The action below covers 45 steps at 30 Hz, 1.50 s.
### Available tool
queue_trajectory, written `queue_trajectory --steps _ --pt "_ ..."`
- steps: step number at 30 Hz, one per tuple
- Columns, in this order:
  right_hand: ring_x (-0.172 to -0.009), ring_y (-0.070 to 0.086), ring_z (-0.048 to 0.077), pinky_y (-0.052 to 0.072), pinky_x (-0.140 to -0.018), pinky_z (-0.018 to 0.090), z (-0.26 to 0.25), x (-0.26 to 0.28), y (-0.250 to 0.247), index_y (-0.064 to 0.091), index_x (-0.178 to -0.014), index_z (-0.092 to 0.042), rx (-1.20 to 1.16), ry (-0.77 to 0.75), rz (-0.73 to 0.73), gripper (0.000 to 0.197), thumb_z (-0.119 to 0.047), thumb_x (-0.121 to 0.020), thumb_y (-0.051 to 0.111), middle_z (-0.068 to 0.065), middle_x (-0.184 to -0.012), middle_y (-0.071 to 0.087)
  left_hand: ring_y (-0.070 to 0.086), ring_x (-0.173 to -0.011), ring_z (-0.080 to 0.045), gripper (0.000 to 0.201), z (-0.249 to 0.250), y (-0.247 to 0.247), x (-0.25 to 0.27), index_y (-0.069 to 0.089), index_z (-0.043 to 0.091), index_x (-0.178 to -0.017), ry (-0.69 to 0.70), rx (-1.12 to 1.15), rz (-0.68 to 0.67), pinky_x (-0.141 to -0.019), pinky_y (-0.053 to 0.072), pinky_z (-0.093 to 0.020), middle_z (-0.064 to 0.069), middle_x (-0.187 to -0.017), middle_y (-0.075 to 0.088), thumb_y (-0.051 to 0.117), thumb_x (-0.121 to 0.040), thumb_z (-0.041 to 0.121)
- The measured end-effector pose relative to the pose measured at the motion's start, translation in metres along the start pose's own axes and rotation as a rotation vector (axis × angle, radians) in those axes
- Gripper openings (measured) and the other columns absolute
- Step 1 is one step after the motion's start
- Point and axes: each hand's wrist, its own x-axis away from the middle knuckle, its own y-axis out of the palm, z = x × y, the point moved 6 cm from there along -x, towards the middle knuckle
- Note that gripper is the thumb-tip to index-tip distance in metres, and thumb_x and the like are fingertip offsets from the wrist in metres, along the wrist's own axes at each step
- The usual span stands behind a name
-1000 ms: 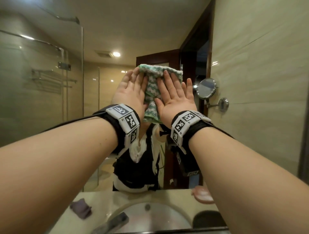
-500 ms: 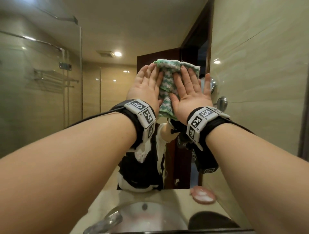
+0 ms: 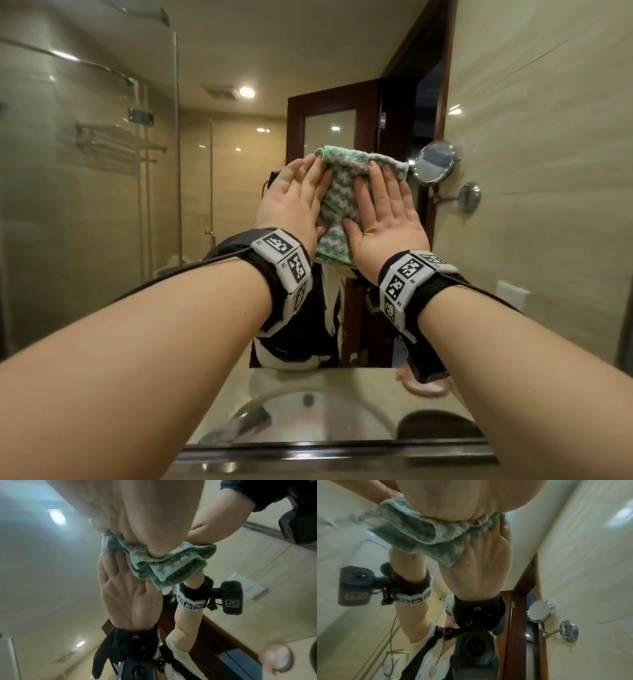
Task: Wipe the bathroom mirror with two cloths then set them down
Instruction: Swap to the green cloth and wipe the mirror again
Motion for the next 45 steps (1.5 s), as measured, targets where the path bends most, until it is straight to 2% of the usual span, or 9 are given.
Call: queue_trajectory --steps 5,10,14,20,29,32,35,39,45 --pt "-0.136 -0.025 0.012 -0.029 -0.105 0.028 -0.015 -0.002 0.001 -0.022 -0.135 -0.016 0.012 -0.039 0.068 0.063 -0.048 -0.089 0.007 0.003 -0.155 -0.019 -0.021 -0.141 -0.028 0.073 -0.011 0.010 0.005 -0.024 0.000 -0.141 0.015 -0.002 -0.006 -0.110 -0.020 -0.039 -0.019 -0.150 -0.025 0.008 -0.097 0.049" --pt "-0.139 -0.026 0.016 -0.027 -0.108 0.031 -0.051 -0.010 0.000 -0.028 -0.133 -0.018 0.039 -0.078 0.042 0.061 -0.045 -0.098 0.014 0.002 -0.153 -0.027 -0.023 -0.140 -0.028 0.075 -0.039 0.033 0.017 -0.020 0.000 -0.143 -0.051 0.014 -0.052 -0.110 -0.020 -0.041 -0.019 -0.150 -0.024 0.008 -0.097 0.052" --pt "-0.139 -0.028 0.019 -0.023 -0.109 0.034 -0.106 -0.019 -0.001 -0.030 -0.135 -0.017 0.055 -0.129 0.029 0.063 -0.046 -0.097 0.010 0.003 -0.151 -0.032 -0.025 -0.139 -0.029 0.077 -0.078 0.064 0.036 -0.023 -0.002 -0.141 -0.120 -0.017 -0.112 -0.109 -0.020 -0.041 -0.018 -0.151 -0.023 0.007 -0.096 0.053" --pt "-0.140 -0.026 0.020 -0.025 -0.106 0.036 -0.202 -0.032 -0.002 -0.022 -0.144 -0.016 0.029 -0.225 0.032 0.065 -0.046 -0.098 0.011 0.004 -0.151 -0.030 -0.025 -0.139 -0.029 0.079 -0.146 0.119 0.066 -0.026 -0.003 -0.138 -0.206 -0.094 -0.236 -0.108 -0.021 -0.042 -0.018 -0.151 -0.022 0.004 -0.094 0.056" --pt "-0.141 -0.022 0.022 -0.024 -0.106 0.038 -0.342 -0.047 0.004 -0.019 -0.146 -0.017 0.015 -0.386 0.043 0.062 -0.042 -0.100 0.013 0.004 -0.153 -0.027 -0.017 -0.141 -0.031 0.078 -0.239 0.196 0.121 -0.015 -0.002 -0.144 -0.318 -0.229 -0.394 -0.108 -0.020 -0.047 -0.016 -0.155 -0.009 0.008 -0.096 0.055" --pt "-0.141 -0.022 0.023 -0.023 -0.108 0.040 -0.374 -0.052 0.007 -0.018 -0.146 -0.016 0.018 -0.418 0.052 0.061 -0.041 -0.100 0.013 0.005 -0.153 -0.026 -0.017 -0.141 -0.032 0.075 -0.257 0.212 0.133 -0.011 -0.001 -0.145 -0.307 -0.265 -0.426 -0.109 -0.019 -0.047 -0.016 -0.155 -0.006 0.010 -0.097 0.053" --pt "-0.141 -0.024 0.023 -0.025 -0.105 0.040 -0.383 -0.054 0.008 -0.019 -0.146 -0.015 0.031 -0.407 0.058 0.061 -0.042 -0.100 0.011 0.005 -0.153 -0.025 -0.017 -0.141 -0.033 0.072 -0.258 0.220 0.135 -0.010 -0.001 -0.145 -0.253 -0.307 -0.446 -0.108 -0.019 -0.049 -0.017 -0.155 -0.007 0.011 -0.098 0.050" --pt "-0.141 -0.023 0.021 -0.027 -0.103 0.042 -0.380 -0.052 0.004 -0.016 -0.147 -0.018 0.052 -0.426 0.073 0.060 -0.044 -0.099 0.010 0.003 -0.154 -0.023 -0.019 -0.140 -0.035 0.067 -0.253 0.219 0.135 -0.008 0.000 -0.146 -0.260 -0.290 -0.464 -0.108 -0.018 -0.049 -0.018 -0.154 -0.009 0.009 -0.099 0.044" --pt "-0.141 -0.022 0.019 -0.027 -0.100 0.047 -0.346 -0.044 0.005 -0.015 -0.147 -0.022 0.093 -0.429 0.088 0.060 -0.047 -0.099 0.010 0.001 -0.154 -0.023 -0.016 -0.141 -0.034 0.068 -0.235 0.209 0.133 -0.007 0.000 -0.146 -0.257 -0.238 -0.450 -0.108 -0.019 -0.049 -0.018 -0.155 -0.006 0.008 -0.099 0.046"
